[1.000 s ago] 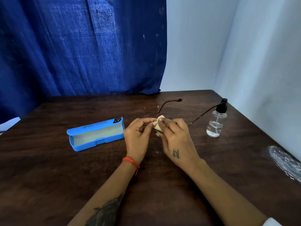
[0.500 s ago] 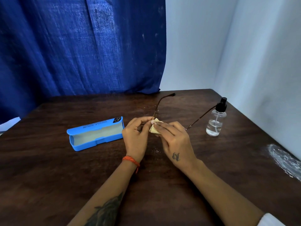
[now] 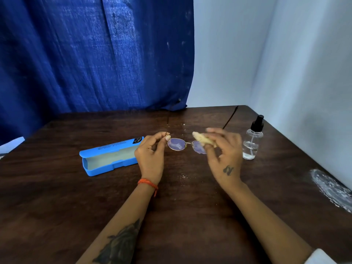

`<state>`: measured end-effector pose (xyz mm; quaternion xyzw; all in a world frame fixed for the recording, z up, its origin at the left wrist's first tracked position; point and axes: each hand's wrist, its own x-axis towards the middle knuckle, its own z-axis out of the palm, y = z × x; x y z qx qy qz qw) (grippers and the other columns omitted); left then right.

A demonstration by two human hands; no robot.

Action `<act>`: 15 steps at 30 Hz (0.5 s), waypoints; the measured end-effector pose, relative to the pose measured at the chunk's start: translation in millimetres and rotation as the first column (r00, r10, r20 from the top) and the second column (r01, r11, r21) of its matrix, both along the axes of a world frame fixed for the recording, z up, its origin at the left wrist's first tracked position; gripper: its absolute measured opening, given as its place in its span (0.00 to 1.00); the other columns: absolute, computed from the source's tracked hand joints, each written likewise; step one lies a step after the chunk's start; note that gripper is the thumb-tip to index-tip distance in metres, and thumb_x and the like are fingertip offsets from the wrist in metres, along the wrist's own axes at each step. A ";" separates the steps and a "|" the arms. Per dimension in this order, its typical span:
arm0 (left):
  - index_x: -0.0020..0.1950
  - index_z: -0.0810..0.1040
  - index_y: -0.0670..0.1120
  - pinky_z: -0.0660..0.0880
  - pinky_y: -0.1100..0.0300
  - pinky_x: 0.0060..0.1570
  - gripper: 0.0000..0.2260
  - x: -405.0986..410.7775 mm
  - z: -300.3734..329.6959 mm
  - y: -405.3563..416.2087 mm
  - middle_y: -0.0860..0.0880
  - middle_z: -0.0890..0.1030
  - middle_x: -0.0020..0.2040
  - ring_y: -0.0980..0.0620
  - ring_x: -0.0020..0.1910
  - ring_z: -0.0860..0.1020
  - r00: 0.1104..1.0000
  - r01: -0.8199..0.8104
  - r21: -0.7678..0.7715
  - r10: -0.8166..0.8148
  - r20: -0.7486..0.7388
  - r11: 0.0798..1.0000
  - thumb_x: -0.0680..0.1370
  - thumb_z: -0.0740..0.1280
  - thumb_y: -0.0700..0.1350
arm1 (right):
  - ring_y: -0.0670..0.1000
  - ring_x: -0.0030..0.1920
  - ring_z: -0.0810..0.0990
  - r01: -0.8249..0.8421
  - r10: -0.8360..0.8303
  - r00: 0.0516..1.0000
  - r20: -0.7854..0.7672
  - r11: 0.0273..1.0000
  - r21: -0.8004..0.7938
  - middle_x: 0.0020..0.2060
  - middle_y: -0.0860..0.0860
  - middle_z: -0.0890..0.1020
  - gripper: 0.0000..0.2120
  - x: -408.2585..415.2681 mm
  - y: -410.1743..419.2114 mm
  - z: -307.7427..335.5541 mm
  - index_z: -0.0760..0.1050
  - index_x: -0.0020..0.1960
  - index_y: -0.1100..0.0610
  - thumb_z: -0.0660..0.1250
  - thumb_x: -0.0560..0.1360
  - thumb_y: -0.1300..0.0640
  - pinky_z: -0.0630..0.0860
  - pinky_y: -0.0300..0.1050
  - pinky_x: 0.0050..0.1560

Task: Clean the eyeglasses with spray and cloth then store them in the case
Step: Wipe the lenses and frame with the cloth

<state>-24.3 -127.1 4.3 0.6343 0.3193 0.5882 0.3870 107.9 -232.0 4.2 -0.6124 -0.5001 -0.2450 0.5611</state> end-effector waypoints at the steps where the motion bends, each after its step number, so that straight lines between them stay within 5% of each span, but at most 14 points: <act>1: 0.49 0.82 0.44 0.79 0.55 0.48 0.07 0.0 0.5 0.3 0.54 0.80 0.40 0.55 0.42 0.79 1.000 0.000 -0.011 0.000 0.010 1.000 0.72 0.70 0.39 | 0.52 0.50 0.74 0.034 -0.030 0.995 -0.092 0.999 0.043 0.53 0.53 0.78 0.09 2.8 0.0 1.1 0.81 0.48 0.58 0.67 0.70 0.58 0.71 0.38 0.48; 4: 0.49 0.82 0.45 0.79 0.53 0.50 0.06 0.5 0.7 0.2 0.51 0.81 0.43 0.54 0.44 0.80 0.997 0.036 -0.083 -0.031 0.064 0.996 0.72 0.70 0.39 | 0.44 0.51 0.73 0.014 -0.010 0.951 -0.309 1.000 0.011 0.56 0.52 0.73 0.11 10.7 0.9 1.5 0.79 0.49 0.58 0.68 0.71 0.52 0.72 0.34 0.40; 6: 0.47 0.82 0.48 0.79 0.52 0.51 0.06 0.3 0.3 -0.9 0.48 0.82 0.45 0.53 0.46 0.81 0.993 0.073 -0.118 -0.061 0.104 0.990 0.72 0.70 0.39 | 0.41 0.42 0.75 -0.045 0.014 0.922 -0.388 0.996 -0.072 0.47 0.48 0.79 0.08 10.8 2.7 -1.0 0.79 0.50 0.57 0.68 0.73 0.55 0.69 0.35 0.36; 8: 0.45 0.80 0.51 0.78 0.53 0.52 0.07 0.4 2.3 -2.9 0.46 0.83 0.46 0.52 0.46 0.82 0.982 0.126 -0.161 -0.100 0.160 0.979 0.73 0.69 0.39 | 0.43 0.35 0.75 -0.047 0.008 0.915 -0.403 0.995 -0.087 0.37 0.47 0.80 0.05 9.2 3.4 -2.4 0.80 0.49 0.56 0.68 0.74 0.57 0.68 0.35 0.33; 11: 0.48 0.79 0.49 0.77 0.57 0.52 0.06 1.5 8.3 -10.1 0.46 0.82 0.47 0.51 0.48 0.80 0.947 0.259 -0.255 -0.192 0.259 0.932 0.73 0.69 0.40 | 0.41 0.36 0.76 -0.022 -0.002 0.915 -0.402 0.998 -0.055 0.36 0.47 0.81 0.05 7.9 3.7 -1.8 0.81 0.49 0.56 0.68 0.74 0.58 0.68 0.31 0.34; 15: 0.64 0.70 0.46 0.75 0.55 0.59 0.26 6.4 11.4 -19.9 0.46 0.78 0.56 0.51 0.55 0.79 0.833 0.516 -0.443 -0.311 0.456 0.733 0.67 0.72 0.38 | 0.40 0.37 0.77 -0.005 -0.009 0.897 -0.442 1.000 -0.030 0.36 0.45 0.80 0.06 7.3 4.3 -2.5 0.81 0.49 0.57 0.69 0.73 0.58 0.70 0.29 0.36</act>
